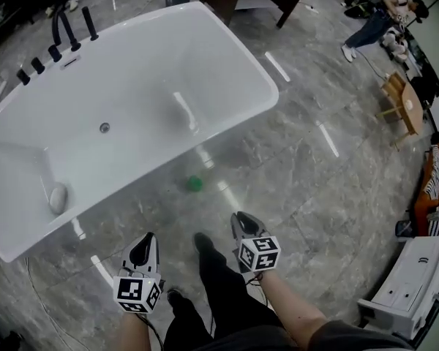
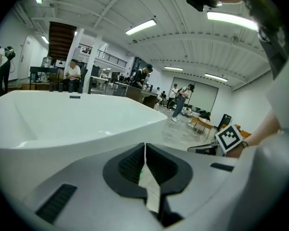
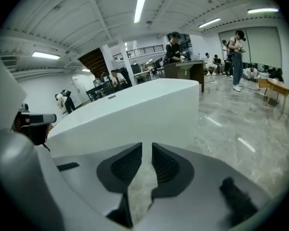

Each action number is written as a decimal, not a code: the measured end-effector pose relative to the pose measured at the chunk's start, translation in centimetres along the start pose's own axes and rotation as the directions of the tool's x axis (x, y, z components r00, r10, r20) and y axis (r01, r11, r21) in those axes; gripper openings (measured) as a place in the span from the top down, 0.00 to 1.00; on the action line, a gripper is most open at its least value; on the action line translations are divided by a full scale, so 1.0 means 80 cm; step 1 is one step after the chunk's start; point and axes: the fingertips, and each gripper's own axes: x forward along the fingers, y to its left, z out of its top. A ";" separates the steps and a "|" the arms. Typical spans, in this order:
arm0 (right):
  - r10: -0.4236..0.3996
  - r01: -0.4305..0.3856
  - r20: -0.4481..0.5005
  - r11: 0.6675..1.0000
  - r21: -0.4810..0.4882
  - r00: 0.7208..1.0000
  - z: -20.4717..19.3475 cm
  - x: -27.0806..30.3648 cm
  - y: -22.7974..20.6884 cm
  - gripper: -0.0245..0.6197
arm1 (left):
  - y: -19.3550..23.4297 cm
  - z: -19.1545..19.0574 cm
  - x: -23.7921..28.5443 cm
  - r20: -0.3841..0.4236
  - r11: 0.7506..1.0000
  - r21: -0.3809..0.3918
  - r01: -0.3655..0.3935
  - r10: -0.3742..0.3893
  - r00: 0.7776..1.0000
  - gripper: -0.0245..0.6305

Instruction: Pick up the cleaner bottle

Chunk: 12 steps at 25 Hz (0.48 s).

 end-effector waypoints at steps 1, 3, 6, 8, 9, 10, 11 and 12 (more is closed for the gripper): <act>0.013 -0.014 -0.019 1.000 -0.012 1.000 -0.008 0.023 -0.004 0.87 | 0.010 -0.011 0.019 -0.007 1.000 -0.012 -0.016 0.016 1.000 0.93; 0.039 -0.041 -0.056 0.999 -0.027 0.998 -0.028 0.068 -0.010 0.73 | 0.028 -0.038 0.054 -0.024 0.999 -0.033 -0.042 0.041 0.999 0.93; 0.058 -0.064 -0.100 0.996 -0.059 0.993 -0.064 0.134 -0.021 0.62 | 0.052 -0.090 0.098 -0.068 0.997 -0.055 -0.055 0.052 0.996 0.93; 0.061 -0.071 -0.125 0.994 -0.079 0.990 -0.091 0.174 -0.027 0.54 | 0.067 -0.127 0.121 -0.095 0.996 -0.067 -0.055 0.048 0.994 0.93; 0.064 -0.077 -0.140 0.993 -0.089 0.988 -0.104 0.192 -0.030 0.51 | 0.075 -0.144 0.131 -0.102 0.995 -0.077 -0.056 0.048 0.994 0.93; 0.069 -0.085 -0.154 0.991 -0.099 0.986 -0.116 0.210 -0.032 0.50 | 0.083 -0.159 0.141 -0.104 0.994 -0.089 -0.058 0.049 0.993 0.93; 0.075 -0.095 -0.167 0.989 -0.110 0.983 -0.128 0.225 -0.034 0.50 | 0.091 -0.171 0.150 -0.103 0.993 -0.102 -0.060 0.049 0.994 0.93; 0.083 -0.105 -0.179 0.987 -0.121 0.980 -0.138 0.240 -0.035 0.50 | 0.098 -0.183 0.159 -0.099 0.992 -0.113 -0.060 0.049 0.994 0.93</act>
